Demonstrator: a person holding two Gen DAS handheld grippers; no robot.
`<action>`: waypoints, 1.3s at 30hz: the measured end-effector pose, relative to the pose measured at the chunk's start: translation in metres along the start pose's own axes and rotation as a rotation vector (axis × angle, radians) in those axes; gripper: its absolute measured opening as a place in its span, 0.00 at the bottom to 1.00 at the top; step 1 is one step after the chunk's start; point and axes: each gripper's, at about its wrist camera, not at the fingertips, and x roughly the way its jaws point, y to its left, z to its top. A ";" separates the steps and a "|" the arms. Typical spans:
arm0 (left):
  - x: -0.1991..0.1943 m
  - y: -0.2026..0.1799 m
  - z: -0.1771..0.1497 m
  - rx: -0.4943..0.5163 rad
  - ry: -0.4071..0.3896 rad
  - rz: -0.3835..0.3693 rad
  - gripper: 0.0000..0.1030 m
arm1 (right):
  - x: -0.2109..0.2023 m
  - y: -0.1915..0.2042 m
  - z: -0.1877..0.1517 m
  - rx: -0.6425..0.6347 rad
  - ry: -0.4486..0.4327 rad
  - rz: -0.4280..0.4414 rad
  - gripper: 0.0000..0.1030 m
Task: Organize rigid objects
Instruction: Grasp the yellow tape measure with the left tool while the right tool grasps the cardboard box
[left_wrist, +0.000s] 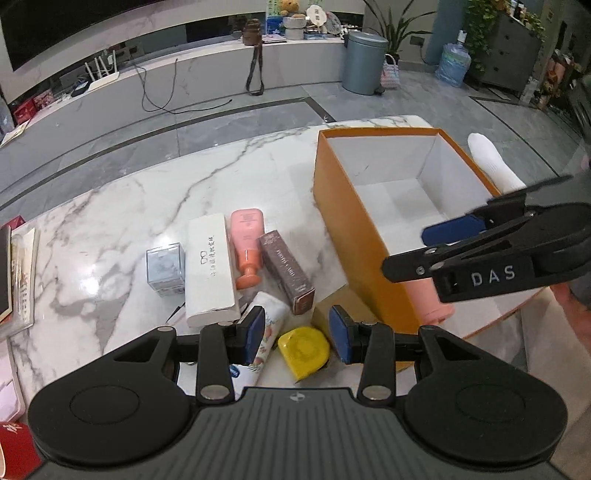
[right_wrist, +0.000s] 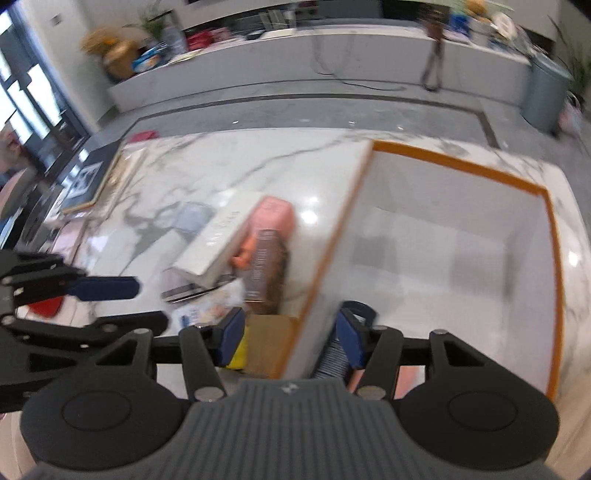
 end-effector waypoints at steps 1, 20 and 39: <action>0.001 0.001 -0.003 0.010 0.002 -0.004 0.47 | 0.002 0.007 0.001 -0.030 0.005 0.003 0.53; 0.073 0.002 -0.048 0.209 0.080 -0.145 0.59 | 0.098 0.071 0.010 -0.615 0.354 -0.133 0.51; 0.121 -0.011 -0.053 0.518 0.045 -0.168 0.72 | 0.124 0.071 0.027 -0.639 0.477 -0.080 0.52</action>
